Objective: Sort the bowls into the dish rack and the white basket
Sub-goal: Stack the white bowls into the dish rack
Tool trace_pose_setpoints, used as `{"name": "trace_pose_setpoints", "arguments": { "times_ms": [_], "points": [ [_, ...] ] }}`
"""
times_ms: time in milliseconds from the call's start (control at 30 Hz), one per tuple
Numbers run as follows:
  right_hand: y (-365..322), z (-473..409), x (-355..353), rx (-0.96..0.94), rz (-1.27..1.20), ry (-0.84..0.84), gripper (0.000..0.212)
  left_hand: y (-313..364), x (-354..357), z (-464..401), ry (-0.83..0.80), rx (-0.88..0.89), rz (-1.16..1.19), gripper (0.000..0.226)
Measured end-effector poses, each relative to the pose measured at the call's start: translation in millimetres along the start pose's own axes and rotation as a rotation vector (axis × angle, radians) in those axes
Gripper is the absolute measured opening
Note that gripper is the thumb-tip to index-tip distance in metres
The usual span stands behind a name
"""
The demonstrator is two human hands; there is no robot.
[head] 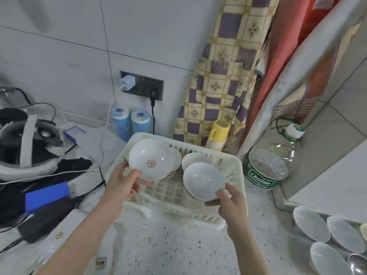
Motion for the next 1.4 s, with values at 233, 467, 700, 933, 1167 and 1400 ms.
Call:
{"name": "trace_pose_setpoints", "arguments": {
  "times_ms": [233,467,700,933,1167,1400],
  "points": [
    [-8.2,-19.3,45.1,0.129,0.045,-0.105,0.022,-6.9,-18.7,-34.5,0.128,0.056,-0.001,0.035],
    [-3.4,-28.6,69.0,0.229,0.129,-0.138,0.018,-21.0,-20.0,-56.6,0.180,0.113,0.026,0.046],
    [11.1,-42.7,76.5,0.369,0.307,-0.206,0.020,-27.9,-15.4,-59.4,0.150,0.143,0.034,0.042],
    [28.4,-52.3,89.0,0.329,0.407,-0.171,0.016,-29.4,-13.3,-59.7,0.172,0.130,0.130,0.044],
    [34.6,-52.9,87.4,0.246,0.699,-0.094,0.018,-31.8,-13.5,-60.1,0.198,0.126,0.126,0.045],
    [40.9,-54.8,92.6,0.261,0.765,-0.201,0.021,-30.5,-9.3,-57.9,0.218,0.133,-0.025,0.043]
  ]
}}
Point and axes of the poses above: each hand's wrist, its own z-axis away from the middle knuckle, its own x-axis out of the palm, y = z × x, the point moved 4 cm from there along -z, towards the middle knuckle, and after that the axes turned 1 degree about x, right-handed, at the moved point
